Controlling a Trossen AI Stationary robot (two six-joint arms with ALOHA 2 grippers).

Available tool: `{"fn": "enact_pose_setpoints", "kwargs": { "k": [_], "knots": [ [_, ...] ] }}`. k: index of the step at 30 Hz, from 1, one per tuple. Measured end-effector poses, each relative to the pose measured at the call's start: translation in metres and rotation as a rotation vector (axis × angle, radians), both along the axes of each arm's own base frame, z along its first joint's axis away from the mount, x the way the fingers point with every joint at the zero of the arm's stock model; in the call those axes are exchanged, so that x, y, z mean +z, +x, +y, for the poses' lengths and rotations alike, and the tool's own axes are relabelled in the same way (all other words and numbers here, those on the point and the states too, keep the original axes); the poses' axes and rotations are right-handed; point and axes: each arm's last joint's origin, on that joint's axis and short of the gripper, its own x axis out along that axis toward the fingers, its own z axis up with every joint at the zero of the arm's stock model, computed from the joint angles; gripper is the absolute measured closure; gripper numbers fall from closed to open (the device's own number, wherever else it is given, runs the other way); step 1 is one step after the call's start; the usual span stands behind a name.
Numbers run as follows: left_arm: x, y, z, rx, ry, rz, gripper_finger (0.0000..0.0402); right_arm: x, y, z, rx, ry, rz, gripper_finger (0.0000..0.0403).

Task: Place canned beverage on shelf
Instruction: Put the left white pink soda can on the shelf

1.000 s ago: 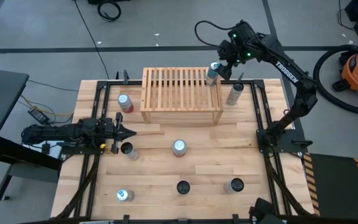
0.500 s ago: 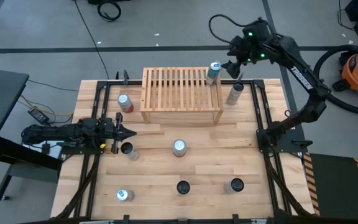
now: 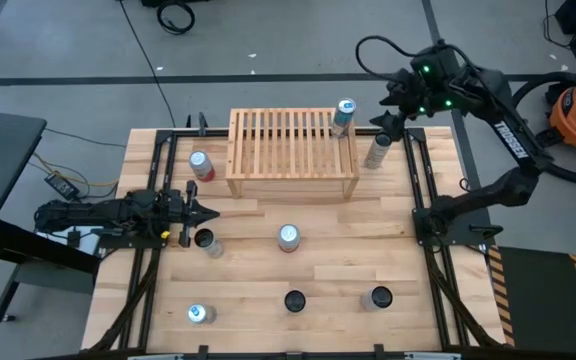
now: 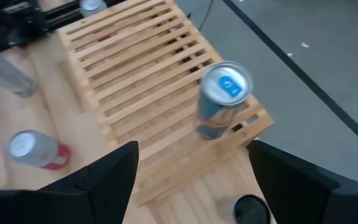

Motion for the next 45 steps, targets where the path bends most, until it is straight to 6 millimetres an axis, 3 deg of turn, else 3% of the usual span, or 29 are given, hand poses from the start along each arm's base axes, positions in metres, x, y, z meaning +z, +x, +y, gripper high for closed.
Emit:
{"fn": "enact_pose_setpoints", "kwargs": {
  "k": [25, 45],
  "knots": [
    [0.000, 0.000, 0.000, 0.001, 0.017, 0.000, 0.0384, 0.010, -0.013, 0.059, 0.079, 0.093, -0.068, 0.0086],
    [0.009, 0.000, 0.000, 0.002, 0.015, -0.094, 0.0384, 0.012, -0.015, 0.062, 0.013, 0.041, -0.072, 0.0086]
  ]
}}
